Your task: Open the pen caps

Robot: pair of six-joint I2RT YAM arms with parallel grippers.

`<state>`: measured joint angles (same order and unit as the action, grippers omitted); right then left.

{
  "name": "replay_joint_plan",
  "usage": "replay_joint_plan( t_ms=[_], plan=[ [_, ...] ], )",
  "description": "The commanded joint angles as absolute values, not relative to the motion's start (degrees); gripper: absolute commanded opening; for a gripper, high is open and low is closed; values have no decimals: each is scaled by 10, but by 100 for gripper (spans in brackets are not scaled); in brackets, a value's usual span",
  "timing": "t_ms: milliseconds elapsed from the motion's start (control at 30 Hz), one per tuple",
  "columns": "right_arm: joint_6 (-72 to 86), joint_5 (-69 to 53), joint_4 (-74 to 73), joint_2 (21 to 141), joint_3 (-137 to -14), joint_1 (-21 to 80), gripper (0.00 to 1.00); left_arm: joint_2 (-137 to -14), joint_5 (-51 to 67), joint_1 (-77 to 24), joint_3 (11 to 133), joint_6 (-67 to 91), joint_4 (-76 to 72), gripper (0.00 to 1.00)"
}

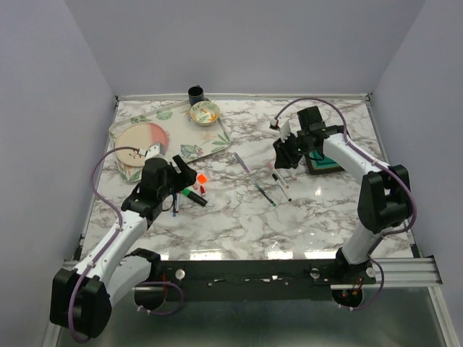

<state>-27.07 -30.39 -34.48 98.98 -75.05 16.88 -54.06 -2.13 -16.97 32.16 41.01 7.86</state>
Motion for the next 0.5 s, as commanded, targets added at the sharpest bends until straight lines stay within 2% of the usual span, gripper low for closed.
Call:
replay_joint_plan(
  t_ms=[0,33,67,467],
  plan=[
    [-280,-328,-361,1010,-748,218,46,-475,-38,-167,294,435,113,85],
    [-277,-320,-359,1013,-747,228,47,-466,-40,-167,293,439,119,90],
    [-276,-298,-359,1024,-750,249,47,-457,-39,-167,290,441,124,90],
    [-278,-138,-396,1101,-774,362,50,-410,-48,-167,278,458,141,90]
  ],
)
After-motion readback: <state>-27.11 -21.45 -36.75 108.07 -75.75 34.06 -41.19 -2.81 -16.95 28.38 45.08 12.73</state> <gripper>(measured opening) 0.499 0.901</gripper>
